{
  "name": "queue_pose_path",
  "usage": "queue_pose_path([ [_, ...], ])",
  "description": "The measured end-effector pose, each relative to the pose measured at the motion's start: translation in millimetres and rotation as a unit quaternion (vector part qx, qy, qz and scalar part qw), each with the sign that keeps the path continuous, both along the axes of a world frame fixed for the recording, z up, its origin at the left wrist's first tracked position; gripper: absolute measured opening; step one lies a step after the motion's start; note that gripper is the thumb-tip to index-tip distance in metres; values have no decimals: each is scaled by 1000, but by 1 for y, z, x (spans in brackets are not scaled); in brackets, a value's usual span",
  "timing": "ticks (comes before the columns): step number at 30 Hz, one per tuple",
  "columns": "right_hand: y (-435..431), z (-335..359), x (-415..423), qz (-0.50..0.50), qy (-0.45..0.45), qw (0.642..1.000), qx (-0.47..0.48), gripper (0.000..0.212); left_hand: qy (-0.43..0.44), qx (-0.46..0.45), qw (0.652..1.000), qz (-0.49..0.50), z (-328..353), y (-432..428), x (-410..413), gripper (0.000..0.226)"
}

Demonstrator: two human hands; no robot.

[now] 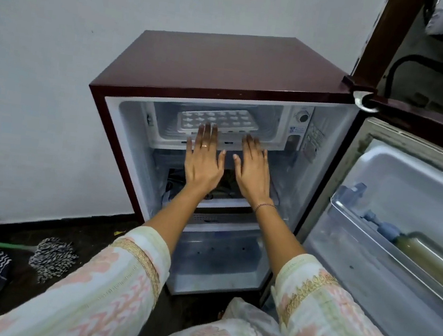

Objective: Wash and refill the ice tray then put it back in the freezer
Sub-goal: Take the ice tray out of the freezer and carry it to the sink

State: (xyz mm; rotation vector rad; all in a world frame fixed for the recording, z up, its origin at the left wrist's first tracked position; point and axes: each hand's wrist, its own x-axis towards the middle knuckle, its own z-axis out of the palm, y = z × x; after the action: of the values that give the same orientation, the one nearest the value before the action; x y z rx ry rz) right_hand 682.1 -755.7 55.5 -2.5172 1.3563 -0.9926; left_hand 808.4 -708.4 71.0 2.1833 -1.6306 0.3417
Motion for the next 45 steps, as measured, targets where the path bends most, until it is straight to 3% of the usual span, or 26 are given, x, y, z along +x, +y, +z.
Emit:
queue_pose_path([
  [7, -73, 5, 15, 10, -60, 998, 22, 53, 80, -18, 994, 74, 1, -60, 40, 62],
  [14, -131, 25, 29, -14, -186, 962, 199, 60, 222, -44, 958, 174, 12, -101, 80, 68],
  [17, -151, 28, 35, -40, -168, 957, 234, 61, 330, -42, 921, 200, 11, -109, 89, 65],
  [19, -165, 26, 39, -72, -139, 961, 226, 58, 357, -39, 913, 195, 11, -112, 93, 61],
  [24, -185, 20, 51, -65, -162, 956, 237, 37, 373, -23, 906, 201, 16, -120, 107, 50],
  [31, -191, 20, 57, -78, -180, 935, 296, 35, 333, 12, 916, 222, 17, -117, 108, 41],
  [38, -171, 31, 45, -110, -180, 940, 268, 49, 290, -6, 928, 235, 32, -100, 96, 36],
  [45, -125, 32, 25, -101, -230, 917, 309, 33, 303, -8, 919, 253, 39, -61, 78, 35],
])
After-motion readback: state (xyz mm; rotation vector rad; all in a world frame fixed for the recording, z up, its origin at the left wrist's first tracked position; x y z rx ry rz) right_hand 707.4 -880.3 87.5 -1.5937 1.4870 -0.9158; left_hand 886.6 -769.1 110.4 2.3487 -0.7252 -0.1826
